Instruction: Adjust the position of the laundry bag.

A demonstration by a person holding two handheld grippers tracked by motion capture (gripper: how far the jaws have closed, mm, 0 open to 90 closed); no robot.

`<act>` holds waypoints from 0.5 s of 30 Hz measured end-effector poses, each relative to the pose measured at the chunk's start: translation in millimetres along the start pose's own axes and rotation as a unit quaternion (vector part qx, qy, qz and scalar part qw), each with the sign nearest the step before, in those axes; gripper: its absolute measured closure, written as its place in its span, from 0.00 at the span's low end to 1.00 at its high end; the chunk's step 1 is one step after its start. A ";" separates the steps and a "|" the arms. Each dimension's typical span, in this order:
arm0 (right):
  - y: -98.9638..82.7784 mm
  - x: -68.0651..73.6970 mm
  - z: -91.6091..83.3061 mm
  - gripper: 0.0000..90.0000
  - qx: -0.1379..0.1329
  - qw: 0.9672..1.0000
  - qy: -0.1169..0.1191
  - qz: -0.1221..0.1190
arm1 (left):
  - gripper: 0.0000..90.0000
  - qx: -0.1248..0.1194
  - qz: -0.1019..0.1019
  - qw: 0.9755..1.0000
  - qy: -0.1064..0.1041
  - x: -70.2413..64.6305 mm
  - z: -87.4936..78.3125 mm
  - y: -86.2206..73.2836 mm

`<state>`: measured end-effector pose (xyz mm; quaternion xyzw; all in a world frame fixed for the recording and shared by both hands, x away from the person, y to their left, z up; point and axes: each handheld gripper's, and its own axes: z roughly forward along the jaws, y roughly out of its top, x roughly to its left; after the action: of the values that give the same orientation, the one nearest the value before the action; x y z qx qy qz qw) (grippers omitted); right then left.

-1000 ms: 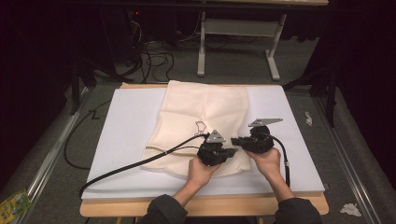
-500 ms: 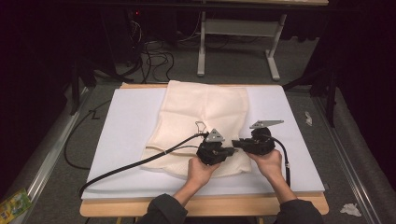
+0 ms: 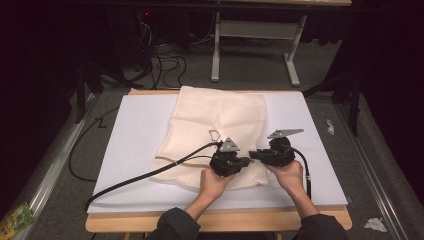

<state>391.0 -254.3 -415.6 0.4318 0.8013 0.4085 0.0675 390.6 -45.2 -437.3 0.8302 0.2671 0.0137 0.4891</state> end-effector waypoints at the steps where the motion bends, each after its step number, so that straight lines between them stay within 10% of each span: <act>1: 0.1 0.2 0.0 0.95 0.000 1.000 -0.001 -0.002 | 0.97 0.001 0.002 1.000 0.002 0.2 -0.6 0.1; 15: 1.3 1.6 -1.3 0.98 0.004 1.000 -0.005 -0.012 | 0.97 0.017 0.001 1.000 0.005 1.3 -3.8 1.0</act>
<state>390.2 -253.5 -413.4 0.4248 0.8074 0.4025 0.0749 391.0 -41.9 -434.8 0.8386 0.2688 0.0143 0.4736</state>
